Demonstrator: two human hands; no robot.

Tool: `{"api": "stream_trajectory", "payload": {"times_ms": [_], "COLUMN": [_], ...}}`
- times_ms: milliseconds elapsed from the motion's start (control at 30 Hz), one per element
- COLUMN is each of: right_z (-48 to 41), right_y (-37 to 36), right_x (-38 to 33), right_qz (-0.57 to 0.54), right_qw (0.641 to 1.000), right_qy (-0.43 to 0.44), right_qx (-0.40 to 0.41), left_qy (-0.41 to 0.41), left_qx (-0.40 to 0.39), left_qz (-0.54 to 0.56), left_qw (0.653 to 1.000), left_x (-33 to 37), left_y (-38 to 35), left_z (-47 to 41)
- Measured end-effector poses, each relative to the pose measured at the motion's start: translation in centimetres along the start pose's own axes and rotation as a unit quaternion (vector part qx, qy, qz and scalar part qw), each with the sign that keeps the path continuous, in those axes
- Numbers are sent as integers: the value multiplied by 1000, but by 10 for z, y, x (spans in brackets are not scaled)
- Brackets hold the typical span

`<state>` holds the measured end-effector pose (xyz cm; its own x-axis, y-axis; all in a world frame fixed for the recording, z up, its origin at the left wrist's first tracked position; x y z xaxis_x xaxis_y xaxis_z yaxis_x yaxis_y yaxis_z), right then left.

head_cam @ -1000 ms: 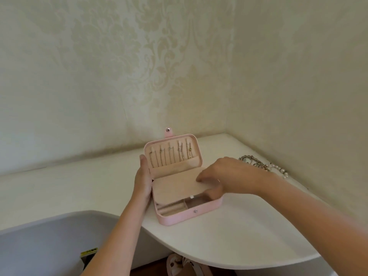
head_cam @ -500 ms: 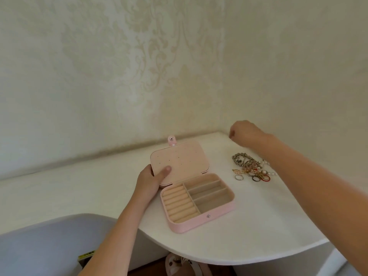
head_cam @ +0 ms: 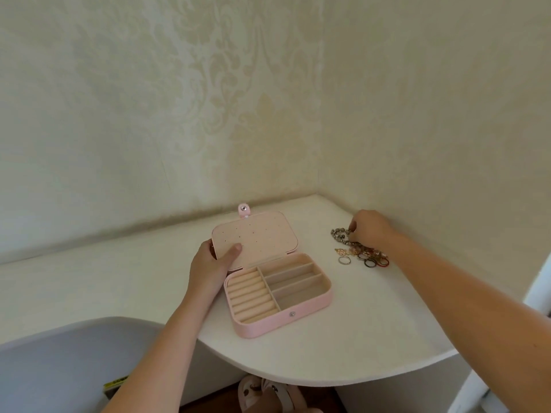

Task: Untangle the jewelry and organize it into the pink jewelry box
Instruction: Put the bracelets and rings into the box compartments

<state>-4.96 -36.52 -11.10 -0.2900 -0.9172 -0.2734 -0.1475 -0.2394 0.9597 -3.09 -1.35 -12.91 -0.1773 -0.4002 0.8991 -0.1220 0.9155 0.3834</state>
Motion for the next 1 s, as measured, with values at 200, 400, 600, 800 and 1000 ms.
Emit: {"api": "stream_trajectory", "payload": {"times_ms": [200,400,600,800,1000], "right_z": [4,18,52,71,59], "right_y": [-3,42,108,122,89], "right_x": [0,-30,-83,-110,-115], "right_qz": [0,-55,-185,-353,-459], "right_qw": [999,992,945,885,847], "right_qy": [1,94,232,286,266], "right_qx": [-40,61,140,97,28], "left_qy": [19,-48,-120,-71,-11], "left_qx": [-28,-16,-141,-251,-225], "left_qz": [-74,-67,5,147,223], "left_qw": [997,996,983,954,948], "left_x": [-6,34,111,118,98], "left_y": [-6,-9,-65,-110,-92], "left_z": [-1,5,17,30,30]}}
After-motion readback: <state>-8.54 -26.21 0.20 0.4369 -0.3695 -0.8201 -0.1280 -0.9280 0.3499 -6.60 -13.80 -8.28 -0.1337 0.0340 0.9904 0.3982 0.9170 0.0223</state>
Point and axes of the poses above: each hand's wrist, its own z-axis away from the middle knuckle, its own y-axis out of the back of the hand, x = y × z, the point moved 10 cm from there along -z, towards the middle knuckle
